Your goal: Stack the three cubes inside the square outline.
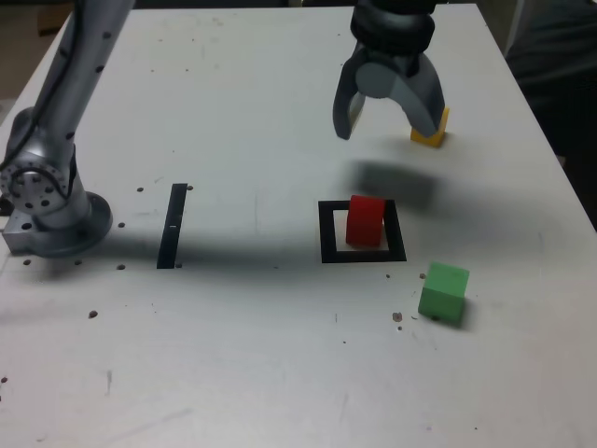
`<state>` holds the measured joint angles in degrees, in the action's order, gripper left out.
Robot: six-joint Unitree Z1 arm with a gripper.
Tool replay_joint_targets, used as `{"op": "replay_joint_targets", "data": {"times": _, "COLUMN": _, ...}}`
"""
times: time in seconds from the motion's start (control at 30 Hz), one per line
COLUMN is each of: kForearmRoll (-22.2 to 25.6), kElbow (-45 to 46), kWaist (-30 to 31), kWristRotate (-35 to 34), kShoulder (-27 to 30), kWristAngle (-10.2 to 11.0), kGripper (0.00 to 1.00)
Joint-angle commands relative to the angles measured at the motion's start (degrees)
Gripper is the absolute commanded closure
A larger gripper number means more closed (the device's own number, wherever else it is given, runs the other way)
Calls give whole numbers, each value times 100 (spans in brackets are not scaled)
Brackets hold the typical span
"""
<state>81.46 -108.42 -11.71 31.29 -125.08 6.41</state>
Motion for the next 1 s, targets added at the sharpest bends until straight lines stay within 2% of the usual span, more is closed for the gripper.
{"op": "replay_joint_targets", "data": {"times": 0.0, "kForearmRoll": 103, "kElbow": -228, "kWaist": -59, "kWristRotate": 133, "kShoulder": -144, "kWristAngle": 79, "kGripper": 0}}
{"op": "replay_joint_targets", "data": {"times": 0.23, "kForearmRoll": 347, "kElbow": -1040, "kWaist": -299, "kWristRotate": 630, "kShoulder": -569, "kWristAngle": 277, "kGripper": 0}}
{"op": "replay_joint_targets", "data": {"times": 0.43, "kForearmRoll": 480, "kElbow": -1695, "kWaist": -480, "kWristRotate": 971, "kShoulder": -950, "kWristAngle": 290, "kGripper": 1}}
{"op": "replay_joint_targets", "data": {"times": 0.73, "kForearmRoll": 972, "kElbow": -2887, "kWaist": -615, "kWristRotate": 1255, "kShoulder": -1691, "kWristAngle": 366, "kGripper": 2}}
{"op": "replay_joint_targets", "data": {"times": 0.97, "kForearmRoll": 1144, "kElbow": -3377, "kWaist": -648, "kWristRotate": 1361, "kShoulder": -2050, "kWristAngle": 368, "kGripper": 6}}
